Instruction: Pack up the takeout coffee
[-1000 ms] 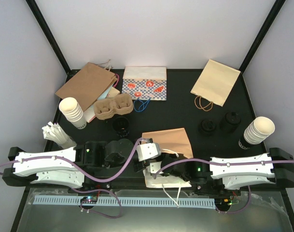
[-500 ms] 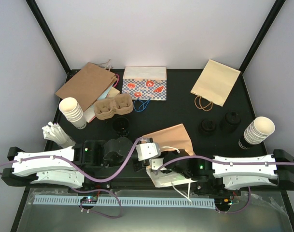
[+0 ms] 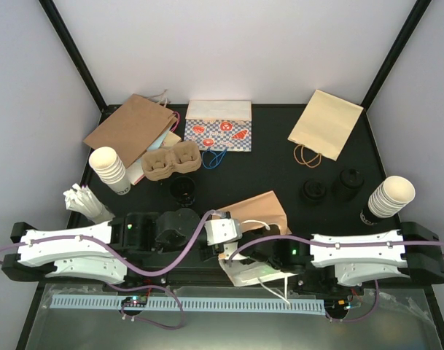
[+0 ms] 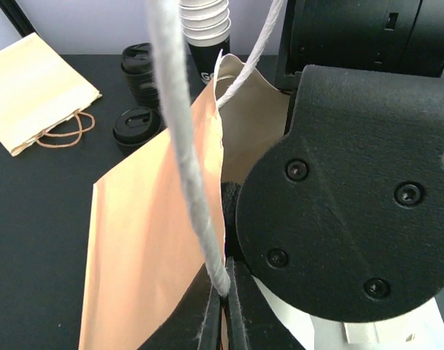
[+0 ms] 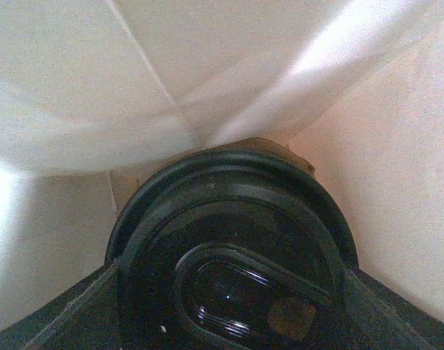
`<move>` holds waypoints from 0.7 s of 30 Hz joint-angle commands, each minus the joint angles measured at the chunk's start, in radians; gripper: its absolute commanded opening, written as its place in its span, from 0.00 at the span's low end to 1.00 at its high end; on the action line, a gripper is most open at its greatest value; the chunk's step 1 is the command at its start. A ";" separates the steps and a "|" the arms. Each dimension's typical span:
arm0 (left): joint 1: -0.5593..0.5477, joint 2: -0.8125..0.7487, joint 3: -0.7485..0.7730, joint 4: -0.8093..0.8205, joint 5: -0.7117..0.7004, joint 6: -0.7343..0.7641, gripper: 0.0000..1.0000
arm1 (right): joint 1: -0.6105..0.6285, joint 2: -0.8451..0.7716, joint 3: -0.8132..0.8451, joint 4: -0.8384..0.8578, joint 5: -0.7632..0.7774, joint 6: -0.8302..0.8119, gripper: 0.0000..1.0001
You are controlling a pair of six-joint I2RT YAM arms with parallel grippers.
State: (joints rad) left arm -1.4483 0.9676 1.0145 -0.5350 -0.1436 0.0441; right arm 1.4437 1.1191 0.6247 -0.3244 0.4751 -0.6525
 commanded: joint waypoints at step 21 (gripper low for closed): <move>-0.014 -0.128 -0.062 -0.085 0.169 0.079 0.02 | 0.121 0.337 0.233 -0.007 0.176 0.241 0.53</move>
State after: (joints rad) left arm -1.4487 0.8661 0.9764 -0.6495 -0.0860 0.1024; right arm 1.5612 1.4467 0.8463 -0.3435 0.6670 -0.4488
